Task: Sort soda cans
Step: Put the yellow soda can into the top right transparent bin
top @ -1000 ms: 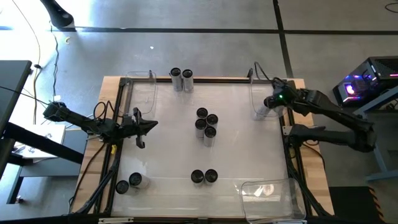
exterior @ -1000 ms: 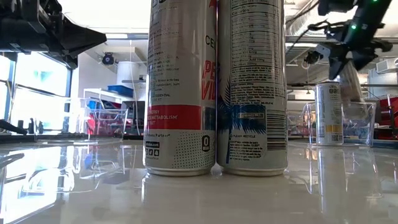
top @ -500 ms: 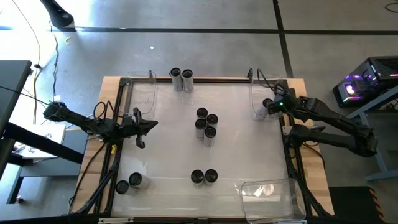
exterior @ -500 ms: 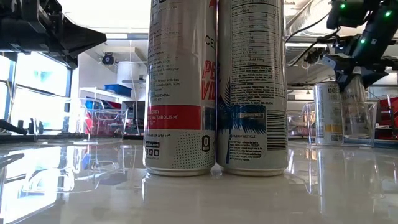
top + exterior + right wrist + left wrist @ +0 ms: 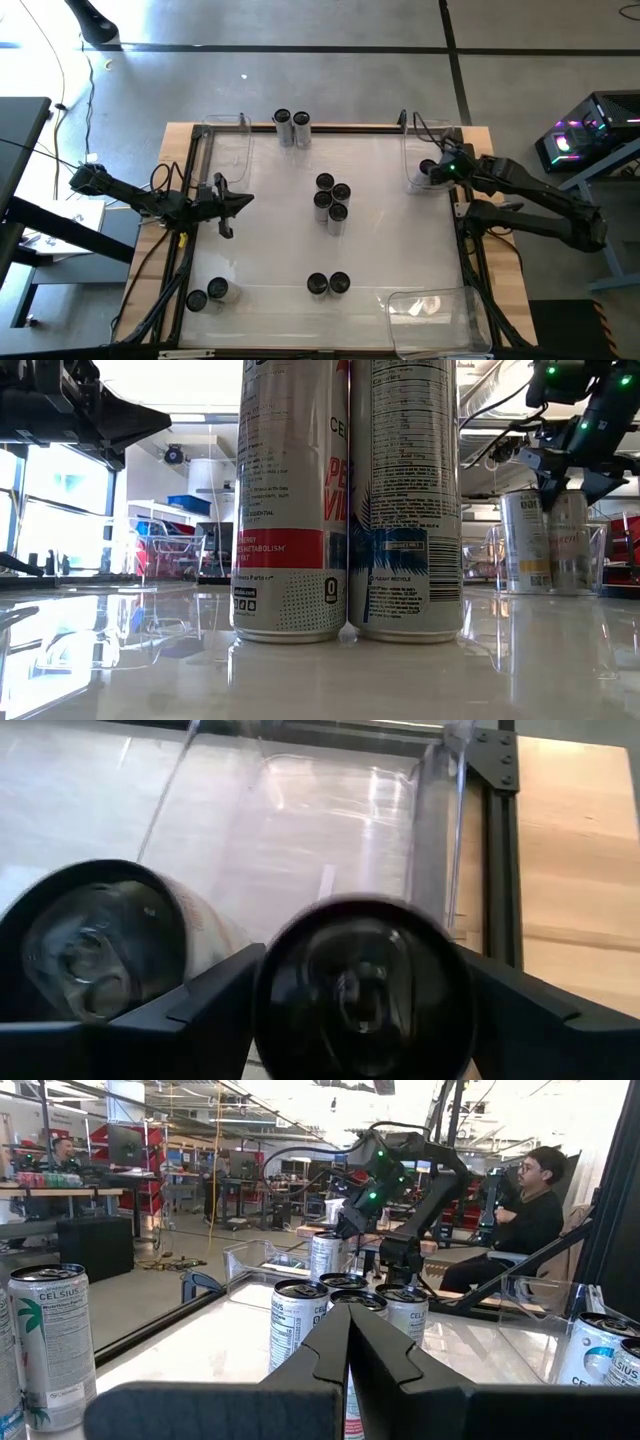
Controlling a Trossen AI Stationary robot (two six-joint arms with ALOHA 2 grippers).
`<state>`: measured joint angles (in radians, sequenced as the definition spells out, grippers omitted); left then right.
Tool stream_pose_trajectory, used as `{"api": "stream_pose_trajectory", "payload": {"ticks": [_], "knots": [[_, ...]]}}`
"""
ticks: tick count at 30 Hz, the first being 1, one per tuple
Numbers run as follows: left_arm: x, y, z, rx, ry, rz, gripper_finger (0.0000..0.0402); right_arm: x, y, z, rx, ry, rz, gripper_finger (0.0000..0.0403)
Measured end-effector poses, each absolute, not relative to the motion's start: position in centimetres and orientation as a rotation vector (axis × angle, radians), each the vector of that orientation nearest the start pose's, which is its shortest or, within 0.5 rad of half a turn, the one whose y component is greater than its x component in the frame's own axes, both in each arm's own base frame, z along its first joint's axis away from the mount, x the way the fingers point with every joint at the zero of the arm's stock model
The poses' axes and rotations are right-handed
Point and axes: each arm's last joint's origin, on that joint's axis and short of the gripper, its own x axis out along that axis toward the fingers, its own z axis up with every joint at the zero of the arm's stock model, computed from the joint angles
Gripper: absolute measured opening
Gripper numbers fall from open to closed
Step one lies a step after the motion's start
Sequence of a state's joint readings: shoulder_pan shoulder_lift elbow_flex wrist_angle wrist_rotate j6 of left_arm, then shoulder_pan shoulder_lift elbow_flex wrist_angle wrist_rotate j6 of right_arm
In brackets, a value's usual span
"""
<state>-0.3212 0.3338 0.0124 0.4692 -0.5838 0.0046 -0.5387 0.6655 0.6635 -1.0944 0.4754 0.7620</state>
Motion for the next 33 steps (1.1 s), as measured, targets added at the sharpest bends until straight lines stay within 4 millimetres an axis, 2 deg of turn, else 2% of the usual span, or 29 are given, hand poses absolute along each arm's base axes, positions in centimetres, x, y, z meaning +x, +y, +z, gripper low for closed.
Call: {"api": "stream_pose_trajectory", "payload": {"ticks": [7, 16, 21, 27, 33], "knots": [[11.2, -2.0, 18.3, -0.060, -0.133, 0.263, 0.0000, 7.8, -6.2, 25.8, 0.664, 0.720, -1.279, 0.0289], [11.2, -2.1, 18.3, -0.060, -0.133, 0.262, 0.0000, 6.8, -5.6, 29.9, 0.647, 0.681, -1.258, 0.0290], [11.2, -2.1, 18.3, -0.061, -0.133, 0.263, 0.0000, 6.9, -5.4, 32.2, 0.587, 0.612, -1.175, 0.0291], [11.2, -2.1, 18.3, -0.061, -0.133, 0.262, 0.0000, 9.3, -5.0, 33.5, 0.529, 0.504, -0.884, 0.0291], [11.2, -2.0, 18.3, -0.062, -0.133, 0.263, 0.0000, 13.9, -3.6, 34.5, 0.358, 0.428, -0.596, 0.0291]]}}
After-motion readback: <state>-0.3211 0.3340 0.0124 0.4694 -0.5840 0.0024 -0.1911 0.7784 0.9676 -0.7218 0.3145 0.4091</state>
